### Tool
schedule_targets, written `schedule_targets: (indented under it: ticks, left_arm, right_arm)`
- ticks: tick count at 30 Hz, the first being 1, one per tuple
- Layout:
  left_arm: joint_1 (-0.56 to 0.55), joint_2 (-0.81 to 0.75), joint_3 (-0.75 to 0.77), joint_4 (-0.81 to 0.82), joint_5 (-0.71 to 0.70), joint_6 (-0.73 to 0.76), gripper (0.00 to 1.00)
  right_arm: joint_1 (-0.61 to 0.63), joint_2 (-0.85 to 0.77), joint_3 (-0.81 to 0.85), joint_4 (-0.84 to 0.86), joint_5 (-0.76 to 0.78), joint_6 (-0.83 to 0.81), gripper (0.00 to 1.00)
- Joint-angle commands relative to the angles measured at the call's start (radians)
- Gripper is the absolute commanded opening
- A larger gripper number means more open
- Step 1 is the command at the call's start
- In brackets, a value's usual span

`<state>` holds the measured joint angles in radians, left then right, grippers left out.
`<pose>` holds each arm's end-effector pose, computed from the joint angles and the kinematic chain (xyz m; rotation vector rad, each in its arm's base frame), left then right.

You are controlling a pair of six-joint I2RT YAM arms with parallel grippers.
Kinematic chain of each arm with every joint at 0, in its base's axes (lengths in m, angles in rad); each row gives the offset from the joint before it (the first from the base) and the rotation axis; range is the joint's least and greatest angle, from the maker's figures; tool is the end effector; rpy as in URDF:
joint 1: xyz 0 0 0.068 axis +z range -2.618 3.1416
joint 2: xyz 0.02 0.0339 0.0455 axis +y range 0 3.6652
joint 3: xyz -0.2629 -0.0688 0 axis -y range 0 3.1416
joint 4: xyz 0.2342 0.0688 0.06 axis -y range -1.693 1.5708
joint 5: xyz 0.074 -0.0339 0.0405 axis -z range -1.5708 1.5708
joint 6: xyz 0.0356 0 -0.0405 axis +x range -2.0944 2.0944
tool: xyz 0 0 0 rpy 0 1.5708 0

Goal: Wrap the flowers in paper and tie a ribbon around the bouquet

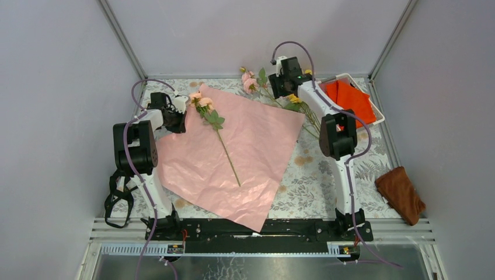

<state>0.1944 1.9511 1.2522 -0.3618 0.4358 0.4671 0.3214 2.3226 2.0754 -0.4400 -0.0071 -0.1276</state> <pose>0.3830 0.0601 0.1601 0.4841 2.4638 -0.3127 0.4990 0.1664 0.2369 -0.5069 2.2028 0.1114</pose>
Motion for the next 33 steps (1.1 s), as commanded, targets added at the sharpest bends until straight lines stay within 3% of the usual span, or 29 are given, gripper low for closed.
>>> schedule_targets:
  ticks: [1, 7, 15, 23, 29, 33]
  left_arm:
    - [0.004, -0.024, 0.004, -0.004, -0.015, 0.026, 0.00]
    - [0.003, -0.009, 0.010, -0.006, 0.000, 0.027, 0.00]
    - [0.000, 0.001, 0.012, -0.011, 0.004, 0.032, 0.00]
    - [-0.013, 0.004, 0.014, -0.014, 0.017, 0.044, 0.00]
    - [-0.038, 0.005, 0.016, -0.015, 0.041, 0.052, 0.00]
    - [-0.070, 0.011, 0.030, -0.016, 0.061, 0.058, 0.00]
  right_arm:
    - [0.019, 0.145, 0.164, -0.007, 0.002, -0.010, 0.63]
    - [0.021, 0.248, 0.236, -0.025, 0.027, -0.027, 0.64]
    - [0.019, 0.212, 0.263, -0.034, 0.119, -0.091, 0.01]
    - [0.023, -0.127, 0.182, 0.010, 0.211, -0.105, 0.00]
    - [0.086, -0.472, -0.064, 0.185, 0.327, -0.067, 0.00]
    - [0.185, -0.595, -0.264, 0.295, 0.169, 0.106, 0.00]
